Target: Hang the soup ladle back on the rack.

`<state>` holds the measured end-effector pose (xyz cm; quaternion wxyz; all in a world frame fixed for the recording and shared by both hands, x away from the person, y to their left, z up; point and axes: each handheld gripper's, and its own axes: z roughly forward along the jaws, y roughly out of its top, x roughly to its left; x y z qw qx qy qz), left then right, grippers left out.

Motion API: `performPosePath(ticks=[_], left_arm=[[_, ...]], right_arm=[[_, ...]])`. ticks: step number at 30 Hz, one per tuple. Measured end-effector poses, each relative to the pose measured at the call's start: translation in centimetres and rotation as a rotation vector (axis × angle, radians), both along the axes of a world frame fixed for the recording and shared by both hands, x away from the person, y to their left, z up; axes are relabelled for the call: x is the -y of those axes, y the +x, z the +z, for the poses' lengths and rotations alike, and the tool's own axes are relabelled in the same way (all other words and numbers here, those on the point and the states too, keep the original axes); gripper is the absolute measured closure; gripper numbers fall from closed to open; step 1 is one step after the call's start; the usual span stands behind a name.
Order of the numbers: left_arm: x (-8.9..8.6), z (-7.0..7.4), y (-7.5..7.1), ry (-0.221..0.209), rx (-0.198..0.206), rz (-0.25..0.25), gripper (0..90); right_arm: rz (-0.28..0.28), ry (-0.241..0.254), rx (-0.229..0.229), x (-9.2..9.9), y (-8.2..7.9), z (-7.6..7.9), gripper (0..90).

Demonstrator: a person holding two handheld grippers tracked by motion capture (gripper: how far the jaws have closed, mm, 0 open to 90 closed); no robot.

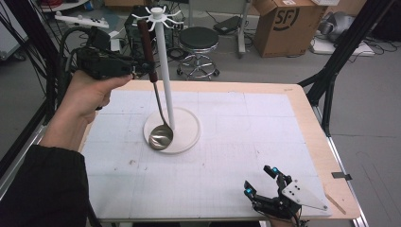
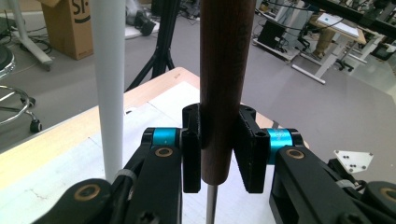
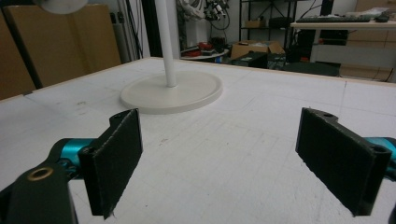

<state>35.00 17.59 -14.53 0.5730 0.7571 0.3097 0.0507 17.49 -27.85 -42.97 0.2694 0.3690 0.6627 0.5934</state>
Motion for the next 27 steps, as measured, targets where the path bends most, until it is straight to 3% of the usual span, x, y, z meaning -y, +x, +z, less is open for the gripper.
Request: performPosePath(ticks=[6,11,27], left_arm=[[0.1,0.5,0.4,0.003,-0.005,0.001,74.0],[0.5,0.1,0.8,0.026,-0.017,0.008,74.0],[0.9,-0.3,1.6,0.033,-0.032,0.022,74.0]], right_arm=[[-0.006,0.0,0.0,0.1,0.0,0.0,13.7],[-0.008,0.002,-0.001,0.2,0.0,0.0,13.7],[-0.017,0.007,0.001,0.4,-0.1,0.0,13.7]])
